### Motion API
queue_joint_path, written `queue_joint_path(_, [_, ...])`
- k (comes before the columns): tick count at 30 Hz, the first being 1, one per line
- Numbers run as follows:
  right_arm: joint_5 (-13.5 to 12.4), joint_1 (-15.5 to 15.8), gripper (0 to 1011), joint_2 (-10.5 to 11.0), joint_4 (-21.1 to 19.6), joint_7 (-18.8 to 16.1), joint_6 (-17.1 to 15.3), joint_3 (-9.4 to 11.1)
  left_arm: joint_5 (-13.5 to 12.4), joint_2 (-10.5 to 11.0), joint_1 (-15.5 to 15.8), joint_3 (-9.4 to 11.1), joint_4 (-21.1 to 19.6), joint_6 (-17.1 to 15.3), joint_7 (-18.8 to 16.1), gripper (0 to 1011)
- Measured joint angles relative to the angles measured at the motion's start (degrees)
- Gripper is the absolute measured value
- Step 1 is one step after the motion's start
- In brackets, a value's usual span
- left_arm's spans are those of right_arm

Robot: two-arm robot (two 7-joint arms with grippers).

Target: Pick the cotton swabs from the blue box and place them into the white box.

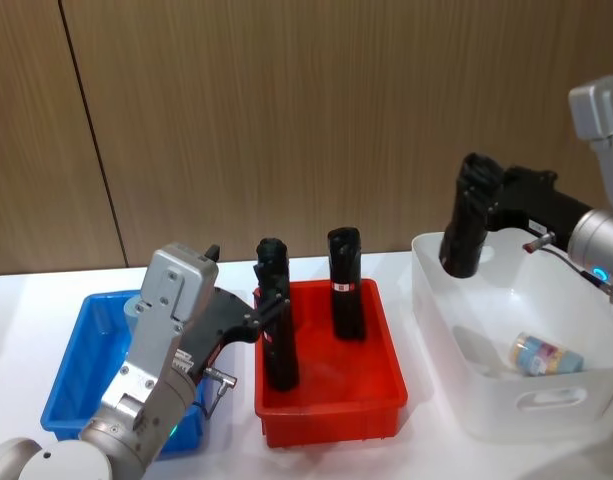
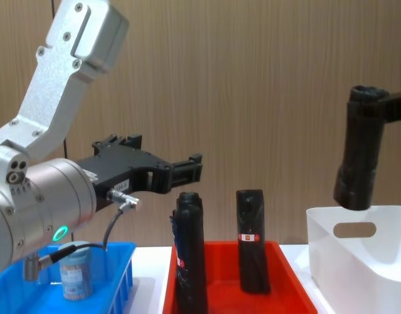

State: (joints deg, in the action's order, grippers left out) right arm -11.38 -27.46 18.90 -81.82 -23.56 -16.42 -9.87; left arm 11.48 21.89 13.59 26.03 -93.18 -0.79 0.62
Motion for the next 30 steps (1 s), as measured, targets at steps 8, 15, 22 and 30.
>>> queue_joint_path(8, [1.1,-1.1,378,-0.3,4.2,0.8,0.7,-0.1,0.0,0.0,0.0,0.0,0.0,0.0,0.0,1004])
queue_joint_path(15, [2.0,-2.3,378,-0.9,8.7,1.1,1.6,-0.7,0.0,0.0,0.0,0.0,0.0,0.0,0.0,1004])
queue_joint_path(22, [2.7,-3.1,466,-1.4,11.8,1.2,2.3,-1.2,0.0,0.0,0.0,0.0,0.0,0.0,0.0,1004])
queue_joint_path(30, [3.1,-3.5,729,-1.6,13.4,1.4,3.0,-1.5,0.0,0.0,0.0,0.0,0.0,0.0,0.0,1004])
